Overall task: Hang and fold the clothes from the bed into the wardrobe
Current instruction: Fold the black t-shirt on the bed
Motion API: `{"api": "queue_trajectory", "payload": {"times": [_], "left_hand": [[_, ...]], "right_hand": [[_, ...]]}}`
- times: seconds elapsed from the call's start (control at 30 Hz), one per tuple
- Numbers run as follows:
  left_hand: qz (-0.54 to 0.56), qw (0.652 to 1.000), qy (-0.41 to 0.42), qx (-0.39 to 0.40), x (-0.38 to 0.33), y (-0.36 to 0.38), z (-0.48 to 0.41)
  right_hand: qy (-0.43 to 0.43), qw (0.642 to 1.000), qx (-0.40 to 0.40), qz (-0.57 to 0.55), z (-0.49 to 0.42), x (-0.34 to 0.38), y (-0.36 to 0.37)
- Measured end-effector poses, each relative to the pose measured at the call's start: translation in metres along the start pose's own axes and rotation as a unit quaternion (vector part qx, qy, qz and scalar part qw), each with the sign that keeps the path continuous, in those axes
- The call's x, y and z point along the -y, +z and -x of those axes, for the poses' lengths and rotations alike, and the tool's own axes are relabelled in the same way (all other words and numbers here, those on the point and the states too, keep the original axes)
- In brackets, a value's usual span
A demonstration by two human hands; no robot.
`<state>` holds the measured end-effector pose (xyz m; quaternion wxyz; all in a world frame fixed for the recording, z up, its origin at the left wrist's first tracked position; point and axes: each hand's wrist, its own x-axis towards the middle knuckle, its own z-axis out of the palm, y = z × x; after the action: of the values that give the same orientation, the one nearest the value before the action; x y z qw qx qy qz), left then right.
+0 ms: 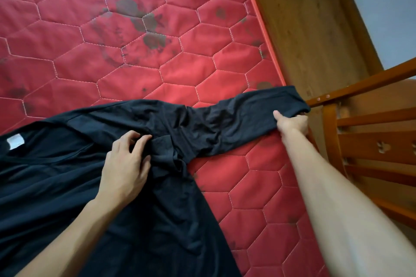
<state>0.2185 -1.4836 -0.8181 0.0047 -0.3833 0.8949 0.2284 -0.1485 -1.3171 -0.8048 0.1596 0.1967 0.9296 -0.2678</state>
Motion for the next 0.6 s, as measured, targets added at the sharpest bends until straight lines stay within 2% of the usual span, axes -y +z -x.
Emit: {"api": "queue_trajectory", "payload": {"times": [0.1,0.17,0.27,0.37,0.43,0.53,0.6], "left_hand": [[0.059,0.998,-0.032,-0.012,-0.004,0.001,-0.001],[0.106,0.993,-0.041,-0.021,-0.006,0.0,0.002],[0.182,0.981,-0.063,-0.039,-0.011,-0.009,0.01],[0.269,0.951,-0.108,-0.106,-0.026,-0.028,0.021],[0.413,0.892,-0.151,-0.104,-0.046,-0.054,0.028],[0.62,0.766,-0.168,-0.034,-0.069,-0.096,0.032],[0.659,0.729,-0.177,-0.048,-0.069,-0.116,0.037]], "right_hand": [[-0.051,0.997,0.034,-0.057,-0.011,-0.002,-0.007],[-0.09,0.983,0.055,-0.152,0.005,0.007,-0.014],[-0.118,0.913,0.129,-0.369,0.052,0.028,-0.03],[-0.217,0.871,0.197,-0.394,0.128,0.037,-0.04],[-0.304,0.855,0.242,-0.342,0.19,0.035,-0.035],[-0.392,0.829,0.316,-0.243,0.273,0.017,-0.003],[-0.449,0.804,0.344,-0.183,0.318,-0.002,0.02]]}}
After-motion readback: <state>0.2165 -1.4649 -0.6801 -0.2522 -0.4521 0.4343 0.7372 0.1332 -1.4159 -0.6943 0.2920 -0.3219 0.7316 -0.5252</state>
